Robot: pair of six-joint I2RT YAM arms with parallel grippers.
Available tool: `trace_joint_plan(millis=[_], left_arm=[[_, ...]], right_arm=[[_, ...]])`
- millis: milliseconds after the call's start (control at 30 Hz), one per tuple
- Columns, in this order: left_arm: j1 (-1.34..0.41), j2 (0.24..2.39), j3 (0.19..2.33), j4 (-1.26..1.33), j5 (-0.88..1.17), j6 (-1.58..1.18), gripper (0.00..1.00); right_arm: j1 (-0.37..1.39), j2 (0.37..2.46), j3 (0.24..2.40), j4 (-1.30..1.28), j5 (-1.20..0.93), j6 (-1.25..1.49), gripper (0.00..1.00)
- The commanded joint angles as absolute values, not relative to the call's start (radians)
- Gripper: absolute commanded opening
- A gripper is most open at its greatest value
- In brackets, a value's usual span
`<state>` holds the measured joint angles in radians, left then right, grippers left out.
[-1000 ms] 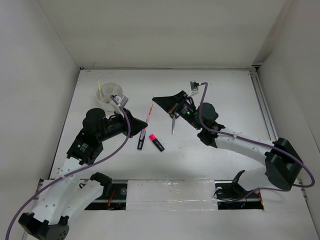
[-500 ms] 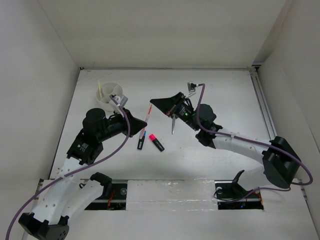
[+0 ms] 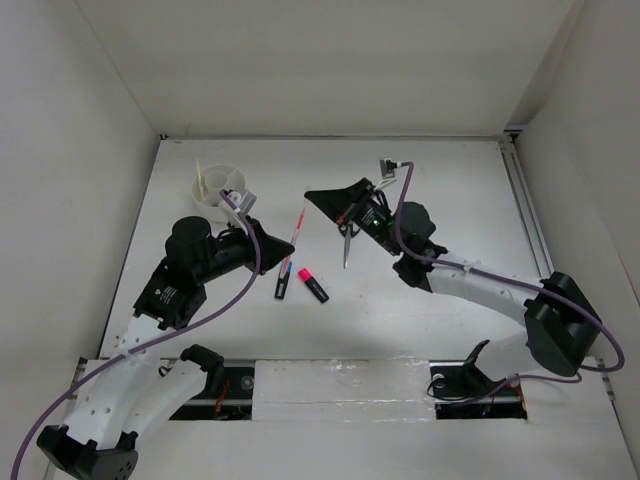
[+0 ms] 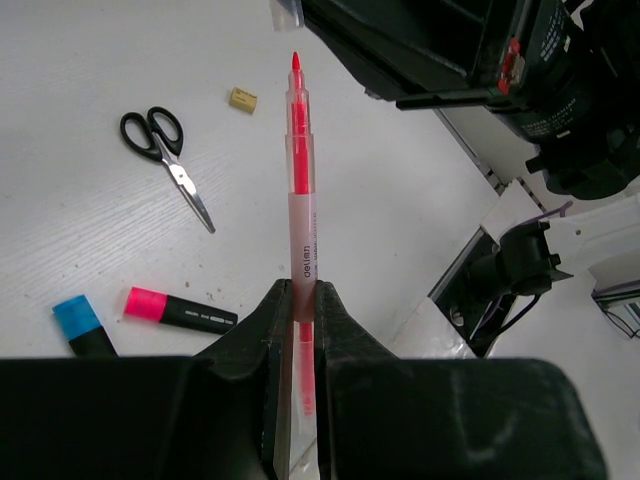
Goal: Sort the stationery into containers
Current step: Close the pen cap on the pen.
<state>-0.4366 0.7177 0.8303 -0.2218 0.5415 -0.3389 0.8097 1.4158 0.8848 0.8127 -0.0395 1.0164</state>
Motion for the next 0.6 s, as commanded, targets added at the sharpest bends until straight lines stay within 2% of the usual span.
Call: trace_joint_plan(millis=[0,167,567], left_arm=[[-0.434,0.704,0.836,-0.186,0.558,-0.325,0.0],[-0.434,0.713,0.836,-0.186,0.558,-0.325,0.0],[-0.434,0.723,0.836,-0.186,0.549,-0.325,0.0]], right_arm=[[0.776,1.401,0.937,0.839,-0.069,0.98,0.0],[0.739,1.401,0.925,0.839,-0.1,0.98,0.0],[0.775,1.439,0.896,0.922,-0.14,1.032,0.0]])
